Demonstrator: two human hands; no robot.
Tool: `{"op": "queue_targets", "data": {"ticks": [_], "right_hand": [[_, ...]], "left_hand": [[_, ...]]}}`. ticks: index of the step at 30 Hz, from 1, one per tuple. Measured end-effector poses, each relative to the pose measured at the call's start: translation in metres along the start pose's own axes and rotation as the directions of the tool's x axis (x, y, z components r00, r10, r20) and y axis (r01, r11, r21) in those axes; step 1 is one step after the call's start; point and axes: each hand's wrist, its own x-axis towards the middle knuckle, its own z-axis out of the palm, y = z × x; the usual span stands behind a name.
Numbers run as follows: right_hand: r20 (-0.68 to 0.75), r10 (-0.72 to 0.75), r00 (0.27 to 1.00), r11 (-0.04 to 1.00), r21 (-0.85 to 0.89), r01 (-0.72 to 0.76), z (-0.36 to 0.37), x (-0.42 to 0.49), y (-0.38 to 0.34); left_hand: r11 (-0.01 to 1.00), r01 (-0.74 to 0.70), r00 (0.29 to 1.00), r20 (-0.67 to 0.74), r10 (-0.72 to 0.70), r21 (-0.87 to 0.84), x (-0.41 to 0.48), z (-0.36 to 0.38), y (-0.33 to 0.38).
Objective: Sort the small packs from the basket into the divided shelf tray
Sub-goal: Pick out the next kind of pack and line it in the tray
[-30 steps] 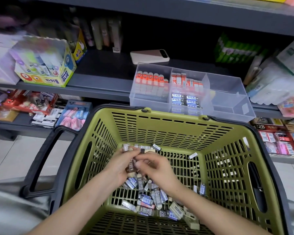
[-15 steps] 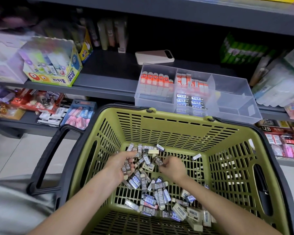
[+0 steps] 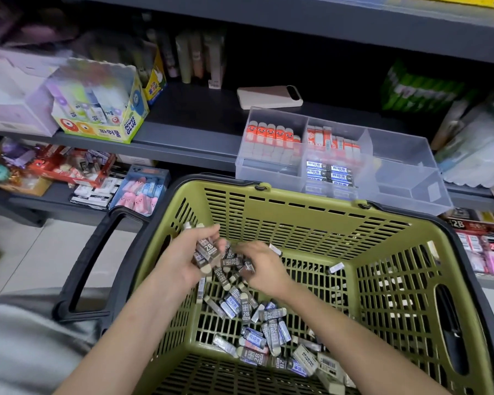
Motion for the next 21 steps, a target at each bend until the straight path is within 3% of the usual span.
{"op": "queue_targets", "data": {"ticks": [3,10,12,14,16,17,19,21], "right_hand": [[0.162,-0.11,0.981,0.946,-0.286,0.154,0.024,0.013,0.011],[0.117,-0.178,0.977,0.811,-0.546,0.213,0.036,0.021,0.025],[0.117,-0.158,0.98,0.813,-0.548,0.196,0.036,0.016,0.03],[0.066,-0.084,0.994,0.899,-0.426,0.104,0.031,0.009,0.031],[-0.058,0.053,0.997,0.994,-0.094,-0.058,0.019,-0.001,0.021],[-0.107,0.137,0.985,0.984,0.131,-0.123,0.009,-0.005,0.013],[-0.115,0.269,0.956,0.832,0.528,-0.171,-0.012,-0.015,-0.008],[-0.111,0.311,0.944,0.643,0.756,-0.123,-0.034,-0.021,-0.029]], "left_hand": [[1.0,-0.004,0.992,0.125,0.007,-0.024,-0.01,0.006,0.011],[0.999,-0.008,0.992,0.124,0.015,-0.054,-0.012,0.007,0.015],[1.0,-0.013,0.993,0.115,0.016,-0.024,-0.011,0.006,0.014],[0.996,-0.045,0.993,0.111,0.036,0.082,-0.008,0.004,0.013],[0.969,-0.117,0.991,0.084,0.1,0.216,-0.005,0.003,0.01],[0.943,-0.165,0.986,0.066,0.153,0.288,-0.003,0.002,0.008],[0.856,-0.25,0.966,0.061,0.25,0.453,-0.001,0.002,0.003],[0.775,-0.283,0.958,0.127,0.257,0.565,-0.002,0.005,-0.001]]}}
